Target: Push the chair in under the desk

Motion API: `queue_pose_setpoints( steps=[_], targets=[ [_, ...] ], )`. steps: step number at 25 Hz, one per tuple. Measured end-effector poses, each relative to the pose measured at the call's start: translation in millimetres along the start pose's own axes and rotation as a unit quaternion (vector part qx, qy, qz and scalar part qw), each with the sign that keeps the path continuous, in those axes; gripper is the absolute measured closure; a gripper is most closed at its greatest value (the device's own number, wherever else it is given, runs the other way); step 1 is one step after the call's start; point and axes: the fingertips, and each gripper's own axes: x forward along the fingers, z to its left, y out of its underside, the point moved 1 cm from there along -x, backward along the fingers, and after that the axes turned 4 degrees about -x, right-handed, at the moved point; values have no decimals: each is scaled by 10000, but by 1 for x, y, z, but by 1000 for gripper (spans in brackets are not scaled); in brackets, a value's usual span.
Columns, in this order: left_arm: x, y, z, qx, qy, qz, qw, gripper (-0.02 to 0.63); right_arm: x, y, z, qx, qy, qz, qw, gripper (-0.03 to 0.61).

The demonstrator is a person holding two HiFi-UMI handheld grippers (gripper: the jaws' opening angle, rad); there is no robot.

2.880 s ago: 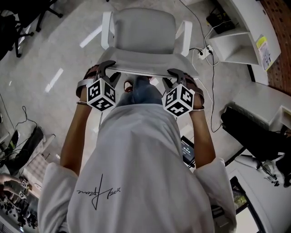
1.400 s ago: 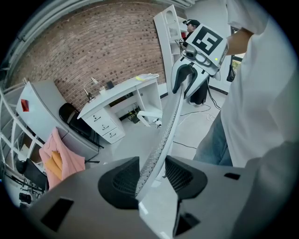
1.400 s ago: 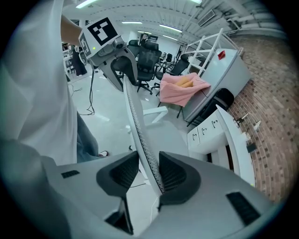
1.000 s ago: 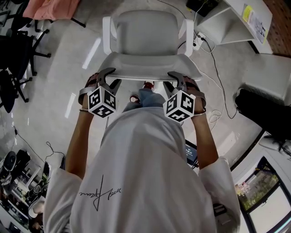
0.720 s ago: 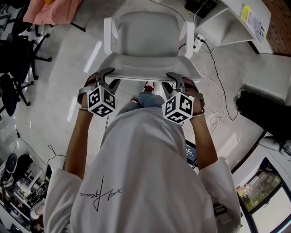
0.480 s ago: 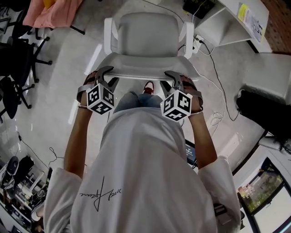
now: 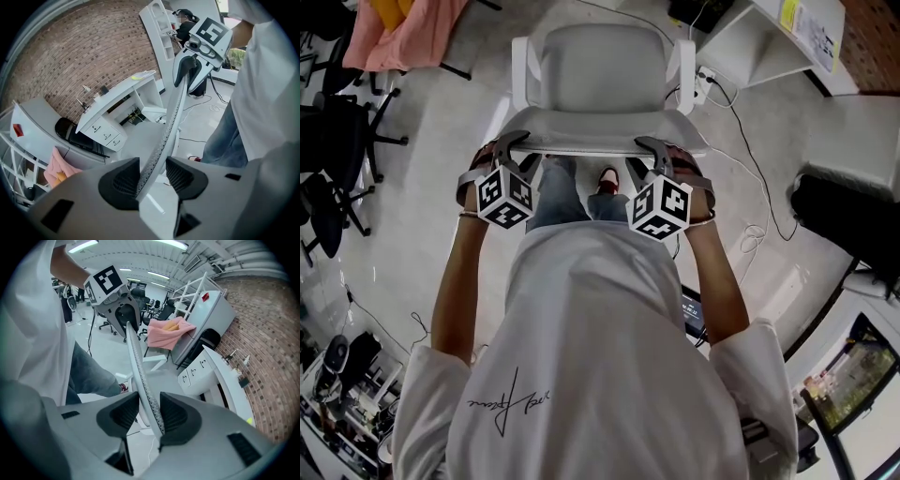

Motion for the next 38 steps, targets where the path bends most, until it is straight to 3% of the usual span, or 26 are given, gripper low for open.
queue_pose_setpoints(
  steps=[38],
  targets=[
    [41,-30,74,760,-53,-384,9964,434,25,-8,-52,754,478,211,9958,417]
  ],
)
